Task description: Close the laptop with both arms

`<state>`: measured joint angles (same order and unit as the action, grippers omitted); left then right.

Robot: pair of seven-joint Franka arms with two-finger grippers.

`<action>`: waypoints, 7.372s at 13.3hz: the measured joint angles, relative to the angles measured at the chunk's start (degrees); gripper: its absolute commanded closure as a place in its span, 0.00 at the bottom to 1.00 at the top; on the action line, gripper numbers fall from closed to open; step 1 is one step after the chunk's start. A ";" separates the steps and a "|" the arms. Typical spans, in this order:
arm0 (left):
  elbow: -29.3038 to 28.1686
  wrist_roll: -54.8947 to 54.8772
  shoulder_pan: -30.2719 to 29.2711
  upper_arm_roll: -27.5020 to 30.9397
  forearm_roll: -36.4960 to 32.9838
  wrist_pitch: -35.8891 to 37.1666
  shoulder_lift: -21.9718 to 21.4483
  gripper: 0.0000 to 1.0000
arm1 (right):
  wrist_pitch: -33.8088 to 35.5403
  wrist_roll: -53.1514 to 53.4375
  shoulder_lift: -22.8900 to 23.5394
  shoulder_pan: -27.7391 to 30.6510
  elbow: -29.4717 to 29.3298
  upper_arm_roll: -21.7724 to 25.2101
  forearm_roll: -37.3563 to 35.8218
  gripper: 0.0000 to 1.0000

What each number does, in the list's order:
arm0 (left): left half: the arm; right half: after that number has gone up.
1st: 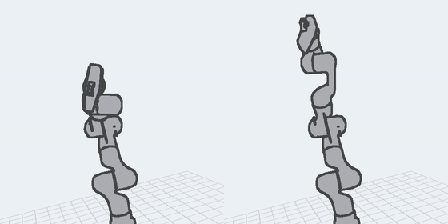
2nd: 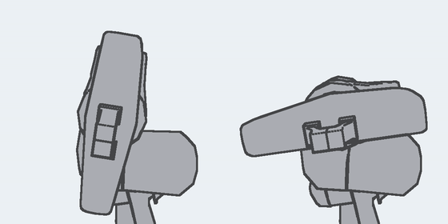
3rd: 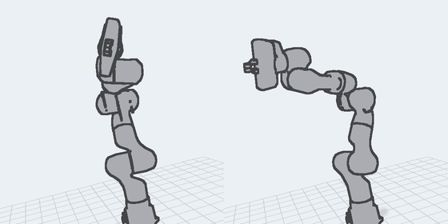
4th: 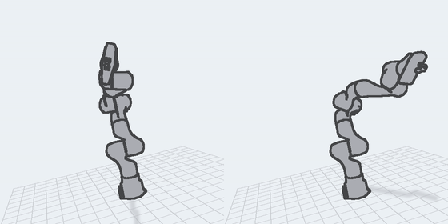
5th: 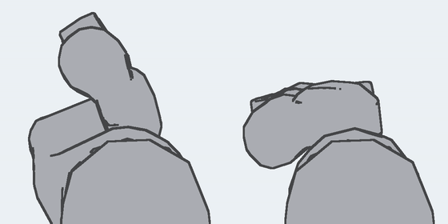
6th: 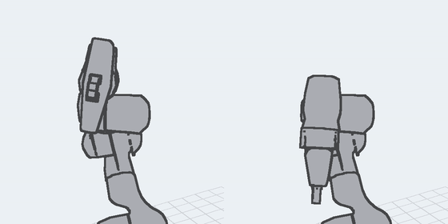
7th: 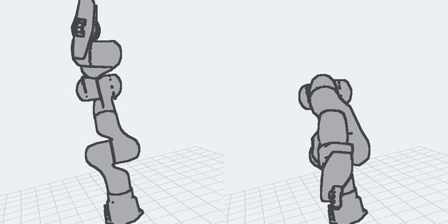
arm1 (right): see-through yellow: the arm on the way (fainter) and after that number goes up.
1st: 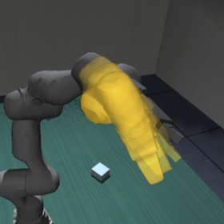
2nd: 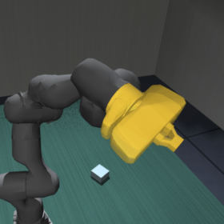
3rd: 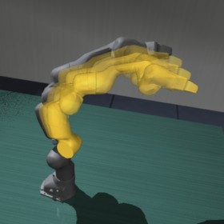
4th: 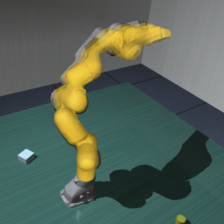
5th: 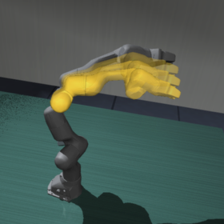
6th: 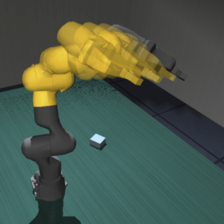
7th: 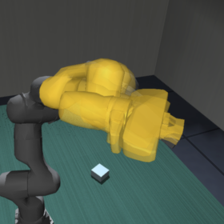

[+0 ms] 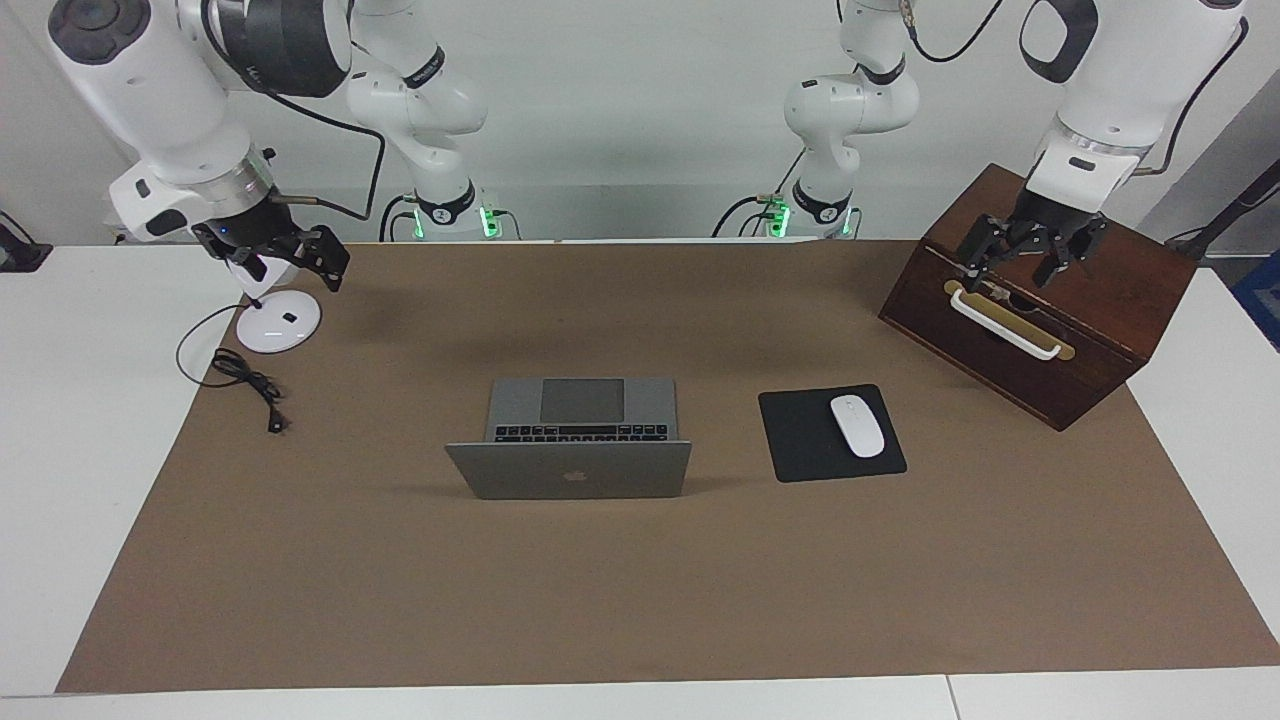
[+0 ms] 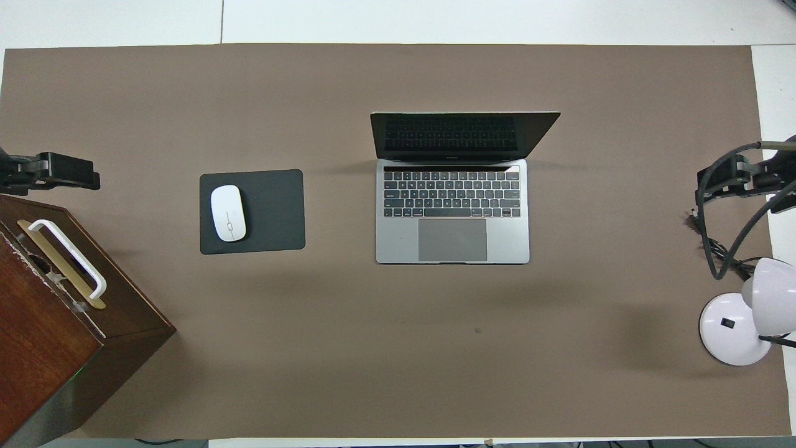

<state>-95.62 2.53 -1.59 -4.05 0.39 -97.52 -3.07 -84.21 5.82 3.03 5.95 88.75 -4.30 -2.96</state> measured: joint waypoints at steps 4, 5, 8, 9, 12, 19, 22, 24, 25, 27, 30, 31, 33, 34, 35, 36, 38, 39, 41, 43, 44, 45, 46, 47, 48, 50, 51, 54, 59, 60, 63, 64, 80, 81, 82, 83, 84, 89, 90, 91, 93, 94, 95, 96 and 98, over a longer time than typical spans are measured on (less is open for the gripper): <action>0.00 0.00 -0.05 0.12 0.00 0.21 -0.09 0.00 | -3.28 -0.95 3.42 -4.47 -1.78 3.49 -2.22 0.28; 0.00 0.00 -0.08 0.16 0.00 0.21 -0.18 0.00 | -4.08 -0.97 4.89 -5.68 -2.98 4.48 -2.23 0.38; 0.00 0.07 -0.11 0.17 0.00 0.21 -0.55 0.00 | -6.66 -1.00 7.82 -12.49 -5.13 10.44 -1.61 0.68; 0.00 0.08 -0.21 0.32 0.00 0.21 -0.62 0.00 | -7.63 -1.01 8.33 -16.83 -5.38 15.34 -0.15 0.69; 0.00 0.08 -0.26 0.58 0.00 0.21 -0.65 0.00 | -12.55 -1.10 9.67 -26.98 -5.64 26.01 3.53 0.86; 0.00 0.08 -0.30 0.65 0.00 0.21 -0.65 0.00 | -21.80 -1.97 16.10 -38.57 -9.82 35.89 7.34 1.00; -0.04 0.09 -0.33 0.70 0.00 0.21 -0.65 0.09 | -23.92 -1.97 17.97 -43.59 -10.09 40.51 9.06 1.00; -0.04 0.21 -0.34 0.73 0.00 0.21 -0.65 1.00 | -26.13 -2.00 18.84 -46.11 -10.20 42.76 9.84 1.00; -0.04 0.51 -0.35 0.75 0.00 0.21 -0.65 1.00 | -27.67 -2.02 19.26 -47.71 -10.22 43.74 9.88 1.00; -0.04 0.97 -0.35 0.75 0.00 0.20 -0.65 1.00 | -30.26 -2.02 20.36 -52.28 -10.21 46.48 9.92 1.00; -0.04 1.11 -0.35 0.77 0.10 0.16 -0.65 1.00 | -33.32 -2.02 21.31 -57.02 -10.19 48.10 9.92 1.00; -0.04 1.11 -0.35 0.77 0.27 -0.07 -0.65 1.00 | -34.02 -2.02 21.53 -58.78 -10.17 48.81 9.92 1.00; -0.05 1.11 -0.35 0.77 1.76 -1.94 -0.65 1.00 | -34.13 -2.00 21.86 -62.86 -9.99 51.16 9.93 1.00; -0.06 1.11 -0.34 0.76 2.48 -2.95 -0.64 1.00 | -34.50 -1.85 21.95 -63.94 -9.93 51.77 9.92 1.00; -0.08 1.10 -0.30 0.72 3.10 -3.74 -0.63 1.00 | -35.77 -1.45 22.10 -64.26 -9.81 52.11 9.95 1.00; -0.11 1.10 -0.28 0.66 4.10 -4.67 -0.62 1.00 | -37.26 -0.52 22.35 -64.22 -9.60 52.44 10.19 1.00; -0.53 1.09 -0.23 0.54 6.40 -6.75 -0.60 1.00 | -40.67 0.99 23.34 -64.13 -8.63 54.35 14.50 1.00; -0.87 1.09 -0.12 0.31 6.83 -7.78 -0.59 1.00 | -42.21 1.23 24.15 -64.07 -8.22 55.74 17.74 1.00; -1.95 1.04 1.07 -0.06 7.12 -10.21 -0.58 1.00 | -44.54 1.90 25.63 -64.01 -7.64 57.29 21.91 1.00; -4.71 1.04 3.61 -0.21 7.16 -15.56 -0.79 1.00 | -45.18 3.56 27.32 -63.98 -7.47 57.36 24.28 1.00; -6.90 1.05 5.03 -0.30 7.19 -19.11 -1.12 1.00 | -45.21 3.97 28.29 -63.90 -7.45 57.36 25.54 1.00; -9.50 1.05 6.52 -0.37 7.25 -22.84 -1.64 1.00 | -45.21 4.10 29.11 -63.71 -7.45 57.38 26.71 1.00; -12.23 1.06 8.01 -0.44 7.33 -26.47 -2.36 1.00 | -45.21 4.20 29.73 -63.38 -7.44 57.40 27.40 1.00; -14.74 1.06 9.40 -0.45 7.35 -29.72 -3.07 1.00 | -45.21 4.27 30.17 -62.84 -7.43 57.41 28.10 1.00; -17.16 0.98 10.77 -0.46 7.36 -32.80 -3.80 1.00 | -45.21 4.27 30.51 -62.18 -7.42 57.41 29.25 1.00; -22.00 -0.27 13.43 -0.51 7.36 -38.76 -4.99 1.00 | -45.21 4.27 31.16 -61.21 -7.41 57.35 30.78 1.00; -24.62 -0.85 14.84 -0.53 7.36 -42.13 -5.49 1.00 | -45.21 4.27 31.50 -61.09 -7.41 57.22 31.00 1.00; -32.41 -1.95 19.77 -0.61 7.36 -53.64 -6.11 1.00 | -45.31 4.27 32.28 -61.20 -7.45 56.58 31.12 1.00; -42.01 -2.50 28.51 -0.64 7.36 -72.07 -3.39 1.00 | -45.11 4.27 32.37 -61.31 -7.47 56.51 32.55 1.00; -42.84 -2.50 29.97 -0.64 7.36 -75.04 -1.82 1.00 | -45.00 4.27 32.38 -61.37 -7.47 56.48 32.62 1.00; -43.70 -3.96 33.40 -0.63 7.35 -81.87 2.90 1.00 | -43.35 4.27 32.39 -61.74 -7.48 56.45 33.74 1.00; -43.79 -5.00 34.36 -0.61 7.35 -82.95 3.95 1.00 | -42.98 4.27 32.39 -61.78 -7.48 56.45 35.09 1.00; -44.33 -11.94 41.73 -0.40 7.35 -99.54 19.53 1.00 | -42.87 4.27 34.30 -61.75 -7.83 55.59 36.00 1.00; -44.33 -12.68 41.74 -0.40 7.35 -99.55 19.53 1.00 | -42.83 4.27 34.30 -61.78 -7.84 55.50 36.00 1.00; -44.37 -13.36 41.74 -0.41 7.35 -99.57 19.53 1.00 | -42.83 4.27 34.30 -61.80 -7.84 55.34 36.00 1.00; -44.47 -13.99 41.74 -0.40 7.35 -99.78 19.53 1.00 | -42.82 4.27 34.30 -61.81 -7.85 55.13 36.00 1.00; -44.86 -14.55 41.74 -0.35 7.35 -100.53 19.53 1.00 | -42.70 4.27 34.31 -61.84 -7.85 55.00 36.00 1.00; -45.81 -15.61 41.73 -0.22 7.35 -102.33 19.52 1.00 | -36.19 4.27 34.32 -62.16 -8.37 54.79 40.46 1.00; -45.88 -15.82 41.72 -0.21 7.35 -102.44 19.51 1.00 | -34.21 4.27 34.31 -62.19 -8.66 54.80 42.69 1.00; -45.98 -16.04 41.72 -0.19 7.35 -102.61 19.51 1.00 | -32.39 4.27 34.31 -62.17 -8.86 54.84 45.01 1.00; -46.28 -16.24 41.70 -0.15 7.35 -103.01 19.46 1.00 | -29.77 4.27 34.31 -62.09 -9.11 55.01 47.41 1.00; -46.46 -16.27 41.66 -0.12 7.35 -103.15 19.40 1.00 | -28.67 4.27 34.29 -62.06 -9.20 55.06 47.71 1.00; -46.66 -16.27 41.60 -0.09 7.35 -103.27 19.31 1.00 | -27.51 4.27 34.23 -62.05 -9.24 55.08 47.76 1.00; -46.86 -16.27 41.55 -0.06 7.35 -103.40 19.21 1.00 | -26.47 4.27 34.19 -62.04 -9.24 55.10 47.79 1.00; -47.36 -16.27 41.49 0.03 7.35 -103.59 18.92 1.00 | -24.19 4.27 34.04 -62.05 -9.04 55.10 47.83 1.00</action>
<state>-142.98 -13.74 39.89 -4.02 7.74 -201.11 15.85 -108.40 10.09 37.06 -56.10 79.71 50.80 44.86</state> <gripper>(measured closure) 0.991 0.991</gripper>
